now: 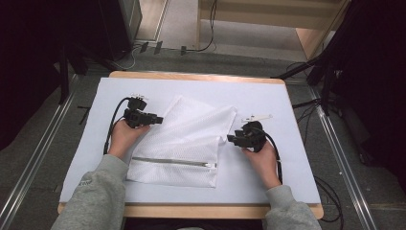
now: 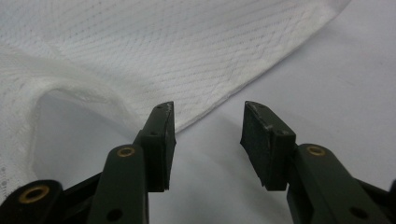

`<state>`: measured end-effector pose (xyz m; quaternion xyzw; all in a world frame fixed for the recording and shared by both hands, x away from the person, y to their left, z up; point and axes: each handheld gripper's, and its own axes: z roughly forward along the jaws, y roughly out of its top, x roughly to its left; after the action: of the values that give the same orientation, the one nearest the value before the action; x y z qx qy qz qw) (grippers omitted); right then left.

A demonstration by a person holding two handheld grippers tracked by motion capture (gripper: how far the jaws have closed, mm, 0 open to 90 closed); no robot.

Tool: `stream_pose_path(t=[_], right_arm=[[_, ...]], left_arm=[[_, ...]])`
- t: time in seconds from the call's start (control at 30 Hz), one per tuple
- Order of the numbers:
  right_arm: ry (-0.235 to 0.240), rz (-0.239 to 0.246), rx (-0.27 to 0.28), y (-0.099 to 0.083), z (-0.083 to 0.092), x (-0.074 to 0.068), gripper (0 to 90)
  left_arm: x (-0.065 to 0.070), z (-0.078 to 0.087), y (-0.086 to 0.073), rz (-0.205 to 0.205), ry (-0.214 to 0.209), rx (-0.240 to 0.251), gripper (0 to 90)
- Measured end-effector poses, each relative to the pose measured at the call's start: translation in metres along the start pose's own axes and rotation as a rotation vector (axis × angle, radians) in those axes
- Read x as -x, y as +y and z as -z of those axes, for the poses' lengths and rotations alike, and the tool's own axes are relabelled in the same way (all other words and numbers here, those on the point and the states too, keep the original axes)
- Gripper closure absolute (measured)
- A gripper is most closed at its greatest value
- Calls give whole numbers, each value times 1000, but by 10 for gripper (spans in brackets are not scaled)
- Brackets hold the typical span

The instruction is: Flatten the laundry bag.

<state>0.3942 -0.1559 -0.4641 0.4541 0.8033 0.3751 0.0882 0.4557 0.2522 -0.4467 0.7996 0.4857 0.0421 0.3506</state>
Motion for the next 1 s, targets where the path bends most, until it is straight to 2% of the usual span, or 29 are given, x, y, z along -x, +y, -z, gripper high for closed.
stream_pose_path(t=[0.2, 0.3, 0.43, 0.47, 0.7, 1.0], right_arm=[[-1, 1, -22, -3, -7, -4, 526], [-2, 5, -24, -4, -7, -7, 519], [3, 15, -23, -4, -7, -8, 519], [1, 15, -20, -4, -7, -8, 519], [-2, 12, -3, -2, -6, -8, 520], [1, 19, 2, 5, -7, -12, 538]], left_arm=[[5, -13, 4, -26, 15, -15, 614], [5, -15, 5, -25, 16, -17, 706], [6, -17, 5, -24, 4, -33, 882], [5, -17, 6, -21, 1, -34, 896], [-8, -5, 5, 41, 10, 11, 899], [-30, 9, -4, 113, 58, 46, 897]])
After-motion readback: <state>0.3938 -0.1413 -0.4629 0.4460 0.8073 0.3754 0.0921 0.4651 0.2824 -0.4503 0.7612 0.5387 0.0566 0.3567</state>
